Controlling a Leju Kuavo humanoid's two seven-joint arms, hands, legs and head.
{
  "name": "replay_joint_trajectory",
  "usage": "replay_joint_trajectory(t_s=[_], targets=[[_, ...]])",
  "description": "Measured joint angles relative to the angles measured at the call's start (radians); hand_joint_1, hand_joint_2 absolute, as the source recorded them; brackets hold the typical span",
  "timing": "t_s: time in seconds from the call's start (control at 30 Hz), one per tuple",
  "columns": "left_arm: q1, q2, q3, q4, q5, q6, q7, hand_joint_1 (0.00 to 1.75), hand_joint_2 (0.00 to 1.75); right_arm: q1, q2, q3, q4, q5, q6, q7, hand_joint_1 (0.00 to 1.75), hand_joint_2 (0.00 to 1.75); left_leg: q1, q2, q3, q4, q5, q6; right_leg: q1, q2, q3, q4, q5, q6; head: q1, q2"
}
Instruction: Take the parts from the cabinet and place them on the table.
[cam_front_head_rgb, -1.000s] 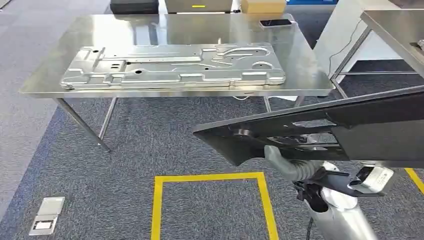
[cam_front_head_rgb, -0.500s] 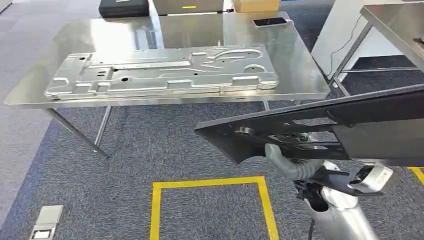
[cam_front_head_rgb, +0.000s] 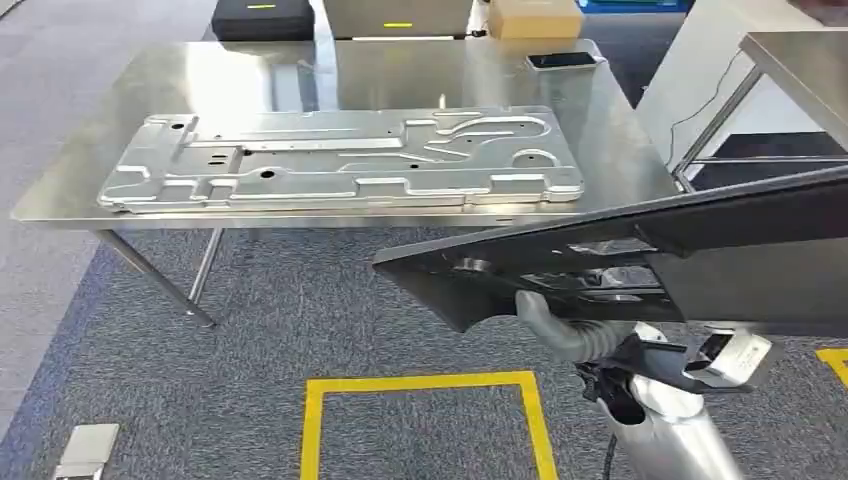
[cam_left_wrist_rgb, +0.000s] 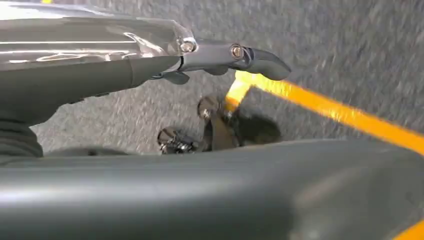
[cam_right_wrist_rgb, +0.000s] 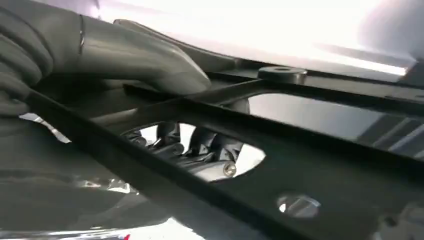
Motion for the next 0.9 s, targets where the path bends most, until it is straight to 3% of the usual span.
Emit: replay_joint_trajectory(t_s=[0.03, 0.07, 0.1, 0.13, 0.17, 0.2, 0.23, 0.27, 0.3, 0.37, 0.4, 0.43, 0.47, 0.57, 0.6, 0.63, 0.7, 0.73, 0.77, 0.83, 0.9], targets=[[0.0, -0.002, 0.0, 0.0, 0.0, 0.0, 0.0, 0.0, 1.75, 0.005, 0.0, 0.0, 0.001, 0.0, -0.002, 0.0, 1.75, 1.75, 0.001, 0.0, 0.005, 0.0, -0.007, -0.001, 0.0, 0.0, -0.047, 0.062, -0.03, 0.004, 0.0, 0.0], [0.0, -0.002, 0.0, 0.0, 0.0, 0.0, 0.0, 0.0, 1.75, 0.009, 0.0, 0.002, 0.002, 0.0, -0.002, 0.0, 1.75, 1.75, 0.002, 0.0, 0.011, 0.0, -0.013, -0.002, -0.001, 0.0, -0.082, 0.102, -0.041, 0.007, 0.0, 0.0], [0.002, -0.002, 0.0, 0.0, 0.0, 0.0, 0.0, 0.0, 1.75, 0.012, 0.0, 0.002, 0.002, 0.0, -0.002, 0.0, 1.75, 1.75, 0.003, 0.0, 0.022, 0.0, -0.022, -0.007, -0.001, 0.0, -0.099, 0.1, -0.019, 0.01, 0.0, 0.0], [0.003, -0.002, 0.0, 0.0, -0.002, 0.0, 0.0, 0.0, 1.75, 0.013, 0.0, 0.002, 0.002, 0.0, -0.002, 0.0, 1.75, 1.75, 0.005, 0.0, 0.035, 0.0, -0.032, -0.012, -0.001, -0.001, -0.094, 0.056, 0.03, 0.012, 0.0, 0.0], [0.003, -0.002, 0.0, 0.0, -0.003, 0.002, 0.0, 0.0, 1.75, 0.013, 0.0, 0.002, 0.002, 0.0, -0.002, 0.0, 1.75, 1.75, 0.008, 0.0, 0.05, 0.0, -0.042, -0.018, -0.002, -0.001, -0.072, -0.019, 0.096, 0.019, 0.0, 0.0], [0.002, -0.002, 0.0, 0.0, -0.006, 0.001, 0.0, 0.0, 1.75, 0.013, 0.0, 0.003, 0.002, 0.0, -0.002, 0.0, 1.75, 1.75, 0.009, 0.0, 0.065, 0.0, -0.053, -0.022, -0.003, -0.002, -0.048, -0.102, 0.159, 0.018, 0.0, 0.0], [0.002, -0.002, 0.0, 0.0, -0.007, 0.001, 0.0, 0.0, 1.75, 0.015, 0.0, 0.003, 0.003, 0.0, -0.002, -0.001, 1.75, 1.75, 0.011, 0.0, 0.072, -0.004, -0.06, -0.028, 0.0, -0.001, -0.043, -0.108, 0.155, 0.017, -0.001, 0.0], [-0.002, -0.002, 0.0, 0.0, -0.01, 0.002, 0.0, 0.0, 1.75, 0.015, 0.0, 0.003, 0.003, 0.0, -0.002, -0.002, 1.75, 1.75, 0.009, -0.001, 0.074, 0.002, -0.063, -0.033, 0.007, -0.002, -0.047, -0.134, 0.13, 0.013, -0.001, 0.0], [-0.003, -0.002, -0.001, 0.0, -0.011, 0.001, 0.001, 0.0, 1.75, 0.016, 0.0, 0.004, 0.003, 0.001, -0.002, -0.003, 1.75, 1.75, 0.007, 0.0, 0.065, 0.004, -0.068, -0.038, 0.008, -0.002, -0.045, -0.132, 0.138, -0.011, 0.002, 0.0], [-0.002, -0.002, -0.001, 0.0, -0.01, 0.002, 0.0, 0.0, 1.75, 0.02, -0.001, 0.004, 0.001, 0.0, -0.003, -0.003, 1.75, 1.75, 0.007, 0.001, 0.077, 0.003, -0.07, -0.045, 0.009, -0.001, -0.042, -0.135, 0.131, -0.026, 0.002, 0.0], [-0.002, -0.001, -0.001, 0.0, -0.011, 0.002, 0.0, 0.0, 1.75, 0.019, -0.001, 0.004, 0.001, 0.0, -0.003, -0.003, 1.75, 1.75, 0.007, 0.001, 0.079, 0.009, -0.075, -0.048, 0.0, -0.001, -0.027, -0.143, 0.131, -0.029, 0.001, 0.0], [-0.004, -0.002, -0.001, 0.0, -0.011, 0.002, 0.0, 0.0, 1.75, 0.017, -0.001, 0.003, 0.0, 0.0, -0.002, -0.004, 1.75, 1.75, 0.007, 0.001, 0.073, 0.033, -0.079, -0.054, -0.001, -0.002, -0.016, -0.147, 0.128, -0.034, 0.001, 0.0], [-0.006, -0.002, -0.001, 0.0, -0.011, 0.002, 0.0, 0.0, 1.75, 0.014, 0.0, 0.003, 0.0, 0.0, -0.002, -0.004, 1.75, 1.75, 0.011, 0.001, 0.042, 0.086, -0.096, -0.06, -0.001, -0.003, -0.011, -0.147, 0.122, -0.039, -0.002, 0.0], [-0.004, -0.002, -0.001, 0.0, -0.011, 0.002, 0.0, 0.0, 1.75, 0.017, 0.0, 0.003, 0.0, 0.0, -0.002, -0.005, 1.75, 1.75, 0.016, 0.001, -0.089, 0.275, -0.162, -0.07, 0.002, -0.002, 0.001, -0.147, 0.106, -0.044, -0.003, 0.0], [-0.001, -0.002, -0.001, 0.0, -0.011, 0.002, 0.0, 0.0, 1.75, 0.017, 0.0, 0.003, 0.001, 0.0, -0.002, -0.005, 1.75, 1.75, 0.016, 0.001, -0.113, 0.288, -0.151, -0.07, 0.004, 0.0, 0.01, -0.147, 0.099, -0.044, -0.003, 0.0], [0.001, -0.002, -0.001, 0.0, -0.01, 0.002, 0.0, 0.0, 1.75, 0.017, 0.0, 0.003, 0.001, 0.0, -0.002, -0.006, 1.75, 1.75, 0.015, 0.001, -0.112, 0.259, -0.114, -0.067, 0.005, 0.001, 0.021, -0.147, 0.092, -0.044, -0.003, 0.0], [0.0, -0.002, -0.001, 0.0, -0.011, 0.002, 0.0, 0.0, 1.75, 0.015, 0.0, 0.003, -0.001, 0.0, -0.003, -0.01, 1.75, 1.75, 0.006, 0.001, -0.07, 0.112, 0.006, -0.047, 0.01, 0.001, 0.048, -0.148, 0.074, -0.043, -0.003, 0.0], [0.001, -0.002, -0.001, 0.0, -0.011, 0.002, 0.0, 0.0, 1.75, 0.015, 0.001, 0.003, -0.003, 0.0, -0.002, -0.013, 1.75, 1.75, -0.002, 0.0, -0.052, 0.067, 0.032, -0.032, 0.008, -0.001, 0.058, -0.152, 0.066, -0.043, -0.002, 0.0], [-0.001, 0.001, -0.002, 0.0, -0.012, 0.002, 0.0, 0.0, 1.75, 0.013, 0.002, 0.003, -0.003, -0.002, -0.002, -0.018, 1.75, 1.75, -0.01, 0.002, -0.061, 0.076, 0.024, -0.022, 0.005, -0.002, 0.062, -0.157, 0.064, -0.04, -0.001, 0.0], [0.001, 0.0, -0.002, 0.0, -0.011, 0.002, 0.0, 0.0, 1.75, 0.017, 0.003, 0.003, -0.005, -0.016, -0.001, -0.018, 1.75, 1.75, -0.021, 0.001, -0.04, 0.035, 0.014, -0.005, -0.005, 0.002, 0.06, -0.164, 0.064, -0.024, -0.002, 0.0], [0.001, 0.005, -0.003, 0.0, -0.012, 0.003, -0.002, 0.0, 1.75, 0.017, 0.004, 0.003, -0.006, -0.032, 0.005, -0.017, 1.75, 1.75, -0.018, 0.002, -0.012, -0.002, 0.013, 0.004, -0.003, 0.0, 0.066, -0.159, 0.083, -0.006, -0.001, 0.0]])
